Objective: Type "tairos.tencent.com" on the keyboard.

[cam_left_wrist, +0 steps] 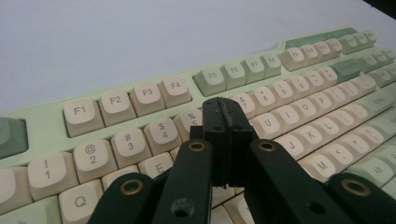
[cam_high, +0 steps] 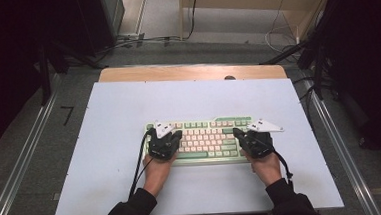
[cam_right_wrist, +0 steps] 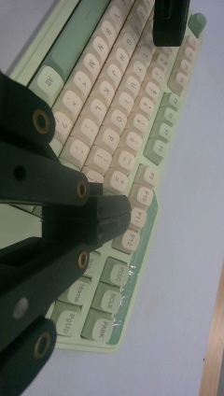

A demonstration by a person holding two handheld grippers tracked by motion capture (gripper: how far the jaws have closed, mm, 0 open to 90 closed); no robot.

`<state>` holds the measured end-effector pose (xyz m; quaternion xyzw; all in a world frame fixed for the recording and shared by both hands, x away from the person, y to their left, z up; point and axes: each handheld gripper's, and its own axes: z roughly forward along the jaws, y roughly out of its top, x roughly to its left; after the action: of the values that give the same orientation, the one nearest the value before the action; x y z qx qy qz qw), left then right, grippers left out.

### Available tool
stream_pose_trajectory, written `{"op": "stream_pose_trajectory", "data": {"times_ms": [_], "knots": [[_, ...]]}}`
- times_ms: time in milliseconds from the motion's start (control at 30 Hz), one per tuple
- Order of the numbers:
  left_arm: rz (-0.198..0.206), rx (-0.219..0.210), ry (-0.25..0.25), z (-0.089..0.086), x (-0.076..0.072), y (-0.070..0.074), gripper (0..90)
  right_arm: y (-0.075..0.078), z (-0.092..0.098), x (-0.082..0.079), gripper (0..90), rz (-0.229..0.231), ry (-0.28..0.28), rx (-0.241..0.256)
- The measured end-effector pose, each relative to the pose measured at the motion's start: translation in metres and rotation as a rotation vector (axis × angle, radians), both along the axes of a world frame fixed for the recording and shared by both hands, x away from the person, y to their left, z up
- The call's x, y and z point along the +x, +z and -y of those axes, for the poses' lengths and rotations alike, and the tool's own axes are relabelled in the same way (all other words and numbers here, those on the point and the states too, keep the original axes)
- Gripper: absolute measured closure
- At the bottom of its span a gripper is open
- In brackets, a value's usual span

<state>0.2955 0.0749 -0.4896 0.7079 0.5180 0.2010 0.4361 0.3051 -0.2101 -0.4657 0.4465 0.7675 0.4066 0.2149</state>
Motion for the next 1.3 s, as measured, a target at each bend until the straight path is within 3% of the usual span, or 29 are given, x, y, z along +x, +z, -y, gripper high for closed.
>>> {"op": "stream_pose_trajectory", "data": {"times_ms": [1067,1300], "knots": [[-0.062,0.031,-0.014,0.0068,0.0063,-0.0050,90.0,0.0009,0.0000,-0.0006,87.4,-0.001,0.002,0.002],[-0.045,0.015,-0.016,0.0054,0.0053,-0.0018,90.0,0.0015,0.0003,-0.0008,87.5,0.000,0.000,0.007]]}}
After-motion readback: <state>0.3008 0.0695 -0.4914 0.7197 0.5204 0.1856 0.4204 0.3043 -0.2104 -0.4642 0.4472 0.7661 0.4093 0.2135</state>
